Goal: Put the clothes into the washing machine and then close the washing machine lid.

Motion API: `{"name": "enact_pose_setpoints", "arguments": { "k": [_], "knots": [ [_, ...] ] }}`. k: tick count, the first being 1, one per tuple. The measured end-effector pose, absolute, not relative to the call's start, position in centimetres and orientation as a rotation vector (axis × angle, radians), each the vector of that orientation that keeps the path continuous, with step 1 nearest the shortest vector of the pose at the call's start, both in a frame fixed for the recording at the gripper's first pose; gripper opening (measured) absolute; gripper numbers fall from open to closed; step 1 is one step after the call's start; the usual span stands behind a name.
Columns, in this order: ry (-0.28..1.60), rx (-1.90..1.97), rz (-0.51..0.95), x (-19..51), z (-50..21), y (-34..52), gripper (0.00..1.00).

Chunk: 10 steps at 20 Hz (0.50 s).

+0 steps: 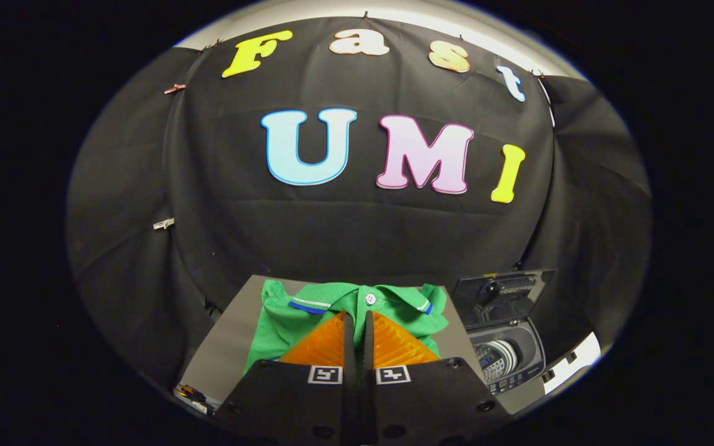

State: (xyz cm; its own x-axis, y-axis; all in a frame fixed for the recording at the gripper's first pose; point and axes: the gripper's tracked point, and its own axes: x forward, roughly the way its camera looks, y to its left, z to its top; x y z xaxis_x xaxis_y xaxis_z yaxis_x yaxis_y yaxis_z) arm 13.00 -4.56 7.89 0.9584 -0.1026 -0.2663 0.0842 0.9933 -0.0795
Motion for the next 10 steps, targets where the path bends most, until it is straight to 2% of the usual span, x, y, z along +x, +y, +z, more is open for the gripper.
{"name": "enact_pose_setpoints", "arguments": {
  "k": [10],
  "knots": [
    [0.144,-0.047,-0.252,12.3,13.2,-15.8,0.05]
  ]
}}
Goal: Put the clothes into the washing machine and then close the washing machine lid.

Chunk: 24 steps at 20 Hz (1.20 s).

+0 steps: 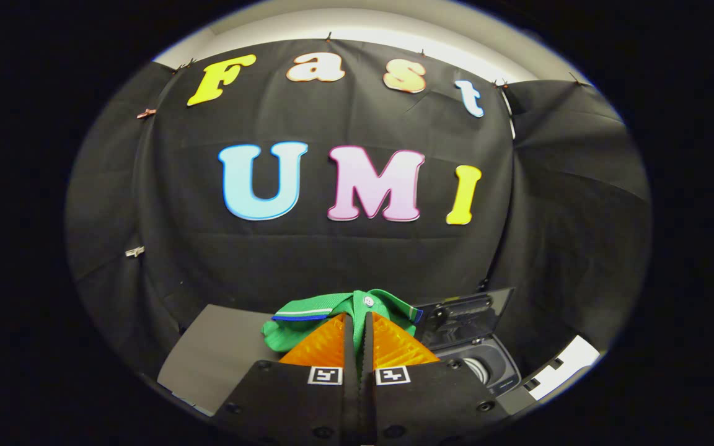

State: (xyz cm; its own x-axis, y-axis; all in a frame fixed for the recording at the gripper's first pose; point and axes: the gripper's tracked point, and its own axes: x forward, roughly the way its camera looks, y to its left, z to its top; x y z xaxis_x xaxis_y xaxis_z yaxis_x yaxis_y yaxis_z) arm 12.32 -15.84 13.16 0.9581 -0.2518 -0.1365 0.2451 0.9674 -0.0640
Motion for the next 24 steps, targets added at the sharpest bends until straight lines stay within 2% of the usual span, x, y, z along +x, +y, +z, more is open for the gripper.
{"name": "enact_pose_setpoints", "arguments": {
  "k": [10,15,24],
  "knots": [
    [0.183,-0.035,-0.397,13.3,11.1,-32.1,0.05],
    [0.226,-0.056,-0.383,14.2,8.4,-37.7,0.05],
    [0.386,-0.043,-0.365,15.7,-1.4,-43.9,0.05]
  ]
}}
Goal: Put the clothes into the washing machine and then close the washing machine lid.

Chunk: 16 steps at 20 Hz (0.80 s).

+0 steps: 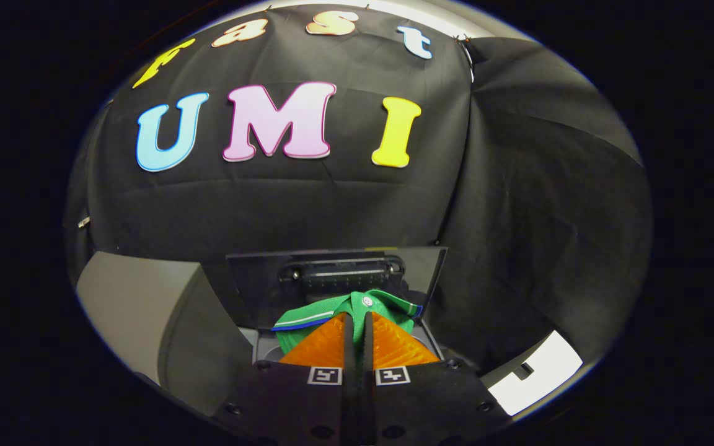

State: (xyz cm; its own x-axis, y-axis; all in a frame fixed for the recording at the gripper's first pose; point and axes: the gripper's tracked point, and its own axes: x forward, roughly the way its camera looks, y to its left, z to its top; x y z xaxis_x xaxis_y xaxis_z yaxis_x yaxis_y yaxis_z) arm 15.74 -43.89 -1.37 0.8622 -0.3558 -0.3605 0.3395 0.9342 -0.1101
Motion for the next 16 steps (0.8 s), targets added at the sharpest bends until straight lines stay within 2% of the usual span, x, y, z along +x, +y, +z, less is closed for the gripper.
{"name": "enact_pose_setpoints", "arguments": {
  "k": [16],
  "knots": [
    [0.807,-0.021,-0.273,20.4,-25.9,-46.0,0.05]
  ]
}}
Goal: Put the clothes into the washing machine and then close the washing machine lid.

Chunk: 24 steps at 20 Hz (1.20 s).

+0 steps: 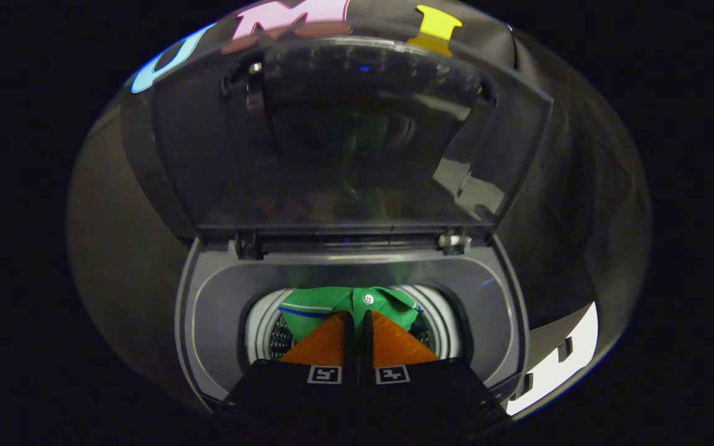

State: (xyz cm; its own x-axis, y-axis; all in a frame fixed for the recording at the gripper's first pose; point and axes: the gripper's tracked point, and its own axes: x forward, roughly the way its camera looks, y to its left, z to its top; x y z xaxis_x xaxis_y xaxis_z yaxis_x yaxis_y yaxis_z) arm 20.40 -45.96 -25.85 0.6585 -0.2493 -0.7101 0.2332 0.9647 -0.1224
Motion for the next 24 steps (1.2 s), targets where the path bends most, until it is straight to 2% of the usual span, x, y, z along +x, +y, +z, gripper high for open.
{"name": "enact_pose_setpoints", "arguments": {
  "k": [7,18,23,24],
  "knots": [
    [0.898,-0.033,-0.256,20.5,-30.5,-46.7,0.05],
    [0.991,-0.044,-0.216,19.7,-33.7,-46.1,0.06],
    [0.980,-0.032,-0.230,19.1,-33.2,-46.8,0.99],
    [0.977,-0.033,-0.224,18.9,-33.0,-46.8,0.99]
  ]
}}
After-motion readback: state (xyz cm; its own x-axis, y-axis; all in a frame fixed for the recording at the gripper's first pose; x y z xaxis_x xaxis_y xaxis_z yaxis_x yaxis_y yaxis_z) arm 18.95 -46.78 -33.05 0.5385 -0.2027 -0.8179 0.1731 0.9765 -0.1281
